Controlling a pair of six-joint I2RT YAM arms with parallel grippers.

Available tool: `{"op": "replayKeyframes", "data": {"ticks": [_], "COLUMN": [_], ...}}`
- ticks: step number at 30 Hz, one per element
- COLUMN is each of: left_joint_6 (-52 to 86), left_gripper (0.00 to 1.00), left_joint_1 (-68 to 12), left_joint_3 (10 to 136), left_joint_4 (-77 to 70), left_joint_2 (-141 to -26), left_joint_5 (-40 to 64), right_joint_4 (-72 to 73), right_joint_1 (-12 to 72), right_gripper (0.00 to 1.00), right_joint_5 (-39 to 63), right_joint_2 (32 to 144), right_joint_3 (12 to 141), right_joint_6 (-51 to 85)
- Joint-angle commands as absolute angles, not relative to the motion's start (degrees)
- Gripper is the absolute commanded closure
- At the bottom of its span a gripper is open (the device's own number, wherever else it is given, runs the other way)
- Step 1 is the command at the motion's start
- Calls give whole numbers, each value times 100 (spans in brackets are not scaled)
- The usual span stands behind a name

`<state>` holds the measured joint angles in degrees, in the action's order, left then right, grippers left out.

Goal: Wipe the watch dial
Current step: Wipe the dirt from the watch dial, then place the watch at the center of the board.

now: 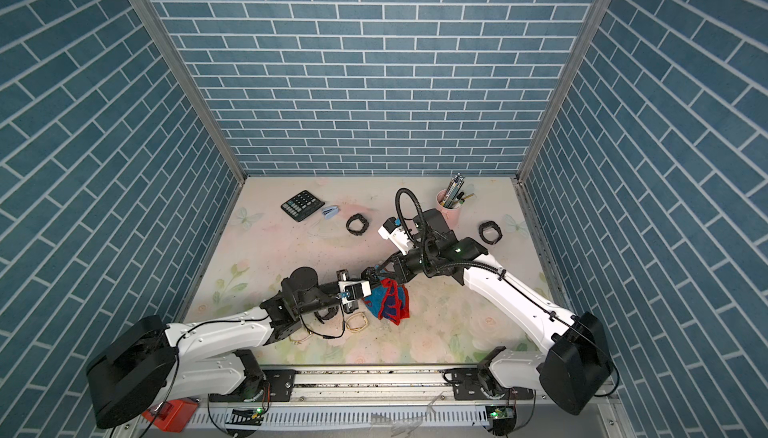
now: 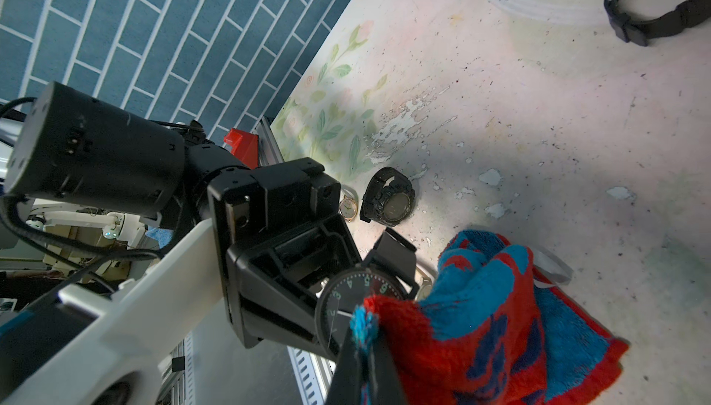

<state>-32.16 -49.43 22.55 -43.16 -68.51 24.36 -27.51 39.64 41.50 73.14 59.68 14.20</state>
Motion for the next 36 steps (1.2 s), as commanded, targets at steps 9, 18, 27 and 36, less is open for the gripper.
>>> {"op": "replayKeyframes", "data": {"ticks": [9, 18, 27, 36], "left_joint_6": [-3436, -4258, -4689, -4390], "left_gripper": [100, 99, 99, 98], "left_joint_1": [-4953, -4956, -5244, -5264], "left_joint_3": [2480, 2912, 3583, 3762], "left_joint_4": [-4562, -3214, -2109, -2002], "left_joint_2": [-6153, -5660, -5824, -6073], "left_joint_5": [2807, 4601, 5748, 5093], "right_joint_4": [-3460, -2935, -2383, -2190], "right_joint_1": [3647, 3064, 2772, 2588], "right_gripper": [100, 100, 100, 100], "right_joint_5": [3819, 1728, -43, -715], "right_joint_2": [7087, 6698, 5974, 5326], "right_joint_3": [5582, 4945, 4285, 4057], "right_joint_6": [1007, 1665, 1928, 1978]}}
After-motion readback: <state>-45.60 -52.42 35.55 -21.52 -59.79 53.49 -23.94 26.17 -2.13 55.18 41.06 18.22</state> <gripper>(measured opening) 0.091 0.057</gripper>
